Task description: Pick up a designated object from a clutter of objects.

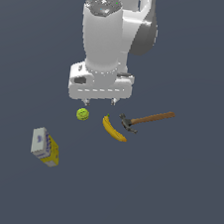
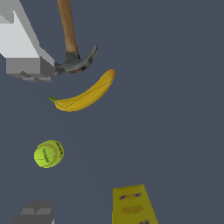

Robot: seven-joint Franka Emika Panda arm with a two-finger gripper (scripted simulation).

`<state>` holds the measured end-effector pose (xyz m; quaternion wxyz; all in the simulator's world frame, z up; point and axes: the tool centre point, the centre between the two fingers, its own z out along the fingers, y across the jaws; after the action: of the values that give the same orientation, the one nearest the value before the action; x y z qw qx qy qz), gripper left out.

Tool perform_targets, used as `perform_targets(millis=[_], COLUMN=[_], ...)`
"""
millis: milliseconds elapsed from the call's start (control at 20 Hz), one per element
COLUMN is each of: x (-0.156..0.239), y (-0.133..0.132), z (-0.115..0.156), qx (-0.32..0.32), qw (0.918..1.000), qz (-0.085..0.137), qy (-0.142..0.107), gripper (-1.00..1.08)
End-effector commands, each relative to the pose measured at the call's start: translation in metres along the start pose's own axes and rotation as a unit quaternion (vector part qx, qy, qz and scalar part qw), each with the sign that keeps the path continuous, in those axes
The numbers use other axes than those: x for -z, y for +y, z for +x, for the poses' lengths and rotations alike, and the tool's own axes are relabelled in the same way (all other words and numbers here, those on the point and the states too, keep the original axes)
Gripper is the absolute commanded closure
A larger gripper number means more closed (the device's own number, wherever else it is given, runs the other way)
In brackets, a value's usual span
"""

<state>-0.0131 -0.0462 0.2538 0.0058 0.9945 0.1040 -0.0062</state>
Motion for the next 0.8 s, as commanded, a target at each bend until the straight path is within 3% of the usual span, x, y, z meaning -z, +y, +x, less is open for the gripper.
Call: perform_targets(millis=[0,750], x=[-0.014,-0.090], y=[0.008,0.052], z=[-0.005,-0.047], qx=[0.022,0.146], qw=[0.9998,0.9892], qz=[0.001,0.006], qy=[0.001,0.006], gripper=[-0.92,-0.92])
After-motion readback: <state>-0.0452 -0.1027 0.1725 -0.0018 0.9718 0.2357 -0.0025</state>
